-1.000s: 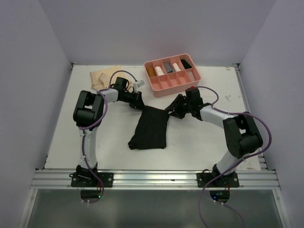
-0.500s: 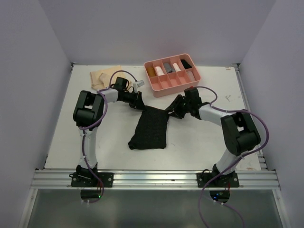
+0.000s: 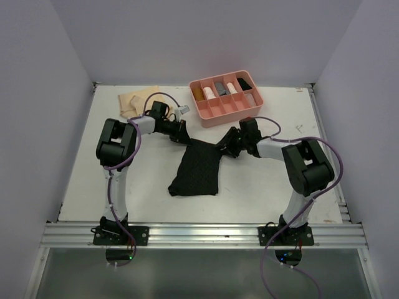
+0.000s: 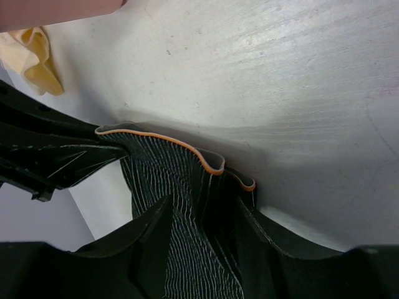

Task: Roll the underwear
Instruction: Fold the underwear

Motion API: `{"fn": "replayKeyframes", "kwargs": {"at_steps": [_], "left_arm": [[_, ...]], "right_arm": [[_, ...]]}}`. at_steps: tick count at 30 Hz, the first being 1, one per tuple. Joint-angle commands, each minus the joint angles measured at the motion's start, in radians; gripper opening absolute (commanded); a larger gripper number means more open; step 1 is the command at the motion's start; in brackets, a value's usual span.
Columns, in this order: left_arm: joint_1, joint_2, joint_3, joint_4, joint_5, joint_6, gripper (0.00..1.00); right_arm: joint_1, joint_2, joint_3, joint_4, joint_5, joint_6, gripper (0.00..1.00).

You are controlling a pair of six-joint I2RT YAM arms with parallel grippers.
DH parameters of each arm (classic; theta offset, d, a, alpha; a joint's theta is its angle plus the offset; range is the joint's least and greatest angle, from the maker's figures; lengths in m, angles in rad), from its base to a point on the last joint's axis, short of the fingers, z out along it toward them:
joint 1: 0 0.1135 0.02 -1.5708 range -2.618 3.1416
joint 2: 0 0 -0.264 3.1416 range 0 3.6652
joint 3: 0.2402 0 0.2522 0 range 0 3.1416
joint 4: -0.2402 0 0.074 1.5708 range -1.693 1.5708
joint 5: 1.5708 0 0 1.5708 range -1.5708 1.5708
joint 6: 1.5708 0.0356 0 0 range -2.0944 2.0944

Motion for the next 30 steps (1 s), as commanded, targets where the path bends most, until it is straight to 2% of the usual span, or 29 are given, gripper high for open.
{"fn": "replayKeyframes", "kwargs": {"at_steps": [1, 12, 16, 19, 22, 25, 27, 30], "left_arm": [[0.007, 0.035, 0.014, -0.054, -0.038, 0.037, 0.18], [0.074, 0.018, 0.054, -0.146, -0.071, 0.131, 0.19], [0.081, -0.033, 0.071, -0.196, -0.050, 0.242, 0.41], [0.081, -0.123, 0.048, -0.266, -0.021, 0.328, 0.47], [0.077, -0.240, -0.010, -0.410, -0.025, 0.558, 0.44], [0.068, -0.361, -0.140, -0.539, -0.042, 0.717, 0.43], [0.044, -0.471, -0.266, -0.553, -0.096, 0.753, 0.43], [-0.014, -0.618, -0.416, -0.477, -0.169, 0.749, 0.42]], "right_arm": [[0.003, 0.051, -0.013, 0.052, -0.008, 0.014, 0.47], [0.004, 0.075, -0.056, -0.030, 0.030, -0.018, 0.51], [0.006, 0.071, -0.048, -0.030, 0.027, -0.028, 0.51], [0.004, 0.073, -0.033, -0.033, 0.015, -0.038, 0.51], [0.003, 0.070, -0.021, -0.046, 0.012, -0.047, 0.51], [0.004, 0.068, -0.022, -0.048, 0.013, -0.050, 0.51], [0.003, 0.070, -0.021, -0.050, 0.012, -0.052, 0.51], [0.006, 0.070, -0.024, -0.051, 0.013, -0.053, 0.51]]}}
